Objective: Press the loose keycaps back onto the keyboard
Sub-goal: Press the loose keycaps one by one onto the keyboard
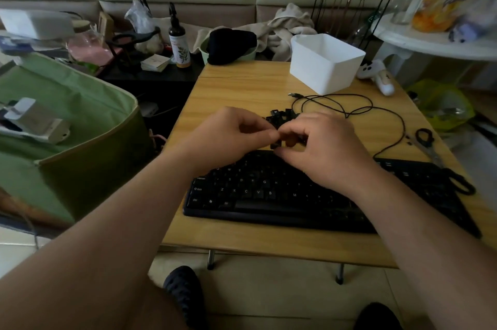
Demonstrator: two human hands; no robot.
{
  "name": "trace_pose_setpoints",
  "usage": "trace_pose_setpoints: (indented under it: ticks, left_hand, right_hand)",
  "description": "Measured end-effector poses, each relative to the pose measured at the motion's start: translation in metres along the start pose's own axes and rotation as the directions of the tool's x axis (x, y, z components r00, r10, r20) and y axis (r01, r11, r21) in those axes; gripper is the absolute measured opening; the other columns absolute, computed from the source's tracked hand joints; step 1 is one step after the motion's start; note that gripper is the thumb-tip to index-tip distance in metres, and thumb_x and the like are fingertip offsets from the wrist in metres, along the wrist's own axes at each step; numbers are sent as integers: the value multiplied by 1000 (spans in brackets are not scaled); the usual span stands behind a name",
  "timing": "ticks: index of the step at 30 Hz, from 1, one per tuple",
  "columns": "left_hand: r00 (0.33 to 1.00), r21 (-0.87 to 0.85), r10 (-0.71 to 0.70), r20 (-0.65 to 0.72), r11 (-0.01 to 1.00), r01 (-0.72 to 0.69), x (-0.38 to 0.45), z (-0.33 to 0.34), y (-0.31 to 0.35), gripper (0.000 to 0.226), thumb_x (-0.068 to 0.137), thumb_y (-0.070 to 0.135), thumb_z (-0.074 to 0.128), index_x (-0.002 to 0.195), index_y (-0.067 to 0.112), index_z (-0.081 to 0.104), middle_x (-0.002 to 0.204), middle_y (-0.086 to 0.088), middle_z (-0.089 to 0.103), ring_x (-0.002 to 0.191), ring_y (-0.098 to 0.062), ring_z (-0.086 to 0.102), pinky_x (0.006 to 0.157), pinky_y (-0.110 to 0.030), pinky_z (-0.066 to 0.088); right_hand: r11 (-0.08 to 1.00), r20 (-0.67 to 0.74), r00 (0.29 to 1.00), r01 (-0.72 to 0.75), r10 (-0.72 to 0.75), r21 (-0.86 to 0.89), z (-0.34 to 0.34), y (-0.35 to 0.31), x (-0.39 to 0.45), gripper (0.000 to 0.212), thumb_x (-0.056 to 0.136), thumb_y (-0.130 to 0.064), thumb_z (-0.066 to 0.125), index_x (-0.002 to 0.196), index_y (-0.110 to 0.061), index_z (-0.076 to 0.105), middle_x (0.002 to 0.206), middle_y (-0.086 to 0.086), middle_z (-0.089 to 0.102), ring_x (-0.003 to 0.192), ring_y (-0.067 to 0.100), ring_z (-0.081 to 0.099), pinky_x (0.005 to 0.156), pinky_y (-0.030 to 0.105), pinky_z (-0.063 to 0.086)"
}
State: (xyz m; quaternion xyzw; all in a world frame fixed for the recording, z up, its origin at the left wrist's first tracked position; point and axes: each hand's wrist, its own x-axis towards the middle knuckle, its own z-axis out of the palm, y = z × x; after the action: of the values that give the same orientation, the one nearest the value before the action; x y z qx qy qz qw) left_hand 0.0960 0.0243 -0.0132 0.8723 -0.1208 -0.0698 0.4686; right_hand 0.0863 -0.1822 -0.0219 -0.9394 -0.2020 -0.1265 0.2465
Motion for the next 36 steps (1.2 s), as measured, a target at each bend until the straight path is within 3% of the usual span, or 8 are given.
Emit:
trace_pose_setpoints:
  ticks: [7, 13, 15, 17, 19, 21, 26, 36]
  left_hand:
    - [997, -271, -8, -72, 963, -11, 21, 75, 46, 6, 88, 27, 83, 93, 26, 81, 84, 9, 79, 86, -6, 75, 85, -27, 60]
    - [997, -220, 70, -24, 973, -74, 26, 143, 82, 13, 91, 30, 78, 103, 31, 81, 92, 13, 79, 91, 0, 72, 91, -33, 61]
    - [988, -153, 142, 68, 980, -130, 21, 155, 83, 22, 95, 29, 73, 116, 33, 77, 102, 14, 78, 99, 4, 70, 95, -29, 59]
    - [956, 93, 272, 114, 955, -283, 15, 165, 78, 28, 97, 33, 68, 125, 35, 72, 110, 17, 75, 105, 1, 67, 98, -30, 57]
    - [889, 407, 444, 114, 795, -450, 6, 177, 71, 30, 95, 45, 66, 123, 37, 72, 116, 17, 72, 109, -11, 62, 102, -41, 51]
    - [860, 575, 493, 129, 670, -470, -1, 185, 70, 37, 92, 58, 62, 122, 40, 71, 124, 16, 68, 119, -20, 53, 103, -46, 43]
    - [841, 664, 501, 205, 560, -495, -8, 194, 72, 52, 83, 78, 54, 120, 44, 71, 125, 12, 61, 123, -23, 44, 101, -46, 37]
    - [824, 692, 521, 223, 510, -510, -7, 199, 71, 49, 85, 73, 51, 117, 42, 72, 113, 19, 66, 116, -17, 47, 97, -41, 35]
  right_hand:
    - [991, -130, 991, -57, 41, -121, -58, 39, -34, 33, 78, -57, 57, 95, -38, 78, 80, -22, 67, 86, 12, 59, 80, 47, 52]
    - [961, -32, 978, -210, 208, -180, -108, 79, -78, 22, 79, -28, 84, 101, -29, 81, 81, -16, 71, 78, 4, 66, 74, 31, 57]
    - [951, -10, 959, -281, 282, -128, -120, 93, -93, 22, 81, -30, 85, 102, -32, 80, 81, -19, 71, 78, -4, 64, 71, 24, 55]
    - [930, 15, 932, -361, 363, -63, -128, 108, -107, 20, 82, -29, 85, 101, -33, 79, 81, -17, 70, 76, -3, 64, 66, 20, 50]
    - [909, 34, 908, -416, 417, -31, -134, 123, -120, 19, 83, -29, 85, 101, -33, 80, 82, -15, 70, 76, -4, 63, 62, 17, 43]
    - [885, 62, 883, -465, 465, -17, -137, 135, -131, 18, 83, -30, 85, 100, -35, 79, 83, -15, 71, 76, -6, 62, 62, 16, 41]
    - [857, 126, 853, -514, 507, 30, -136, 151, -152, 18, 82, -33, 86, 96, -40, 77, 92, -14, 70, 81, -5, 62, 67, 19, 43]
    - [857, 158, 860, -503, 484, 111, -122, 151, -163, 21, 80, -30, 88, 95, -41, 77, 102, -18, 67, 93, -1, 65, 88, 31, 57]
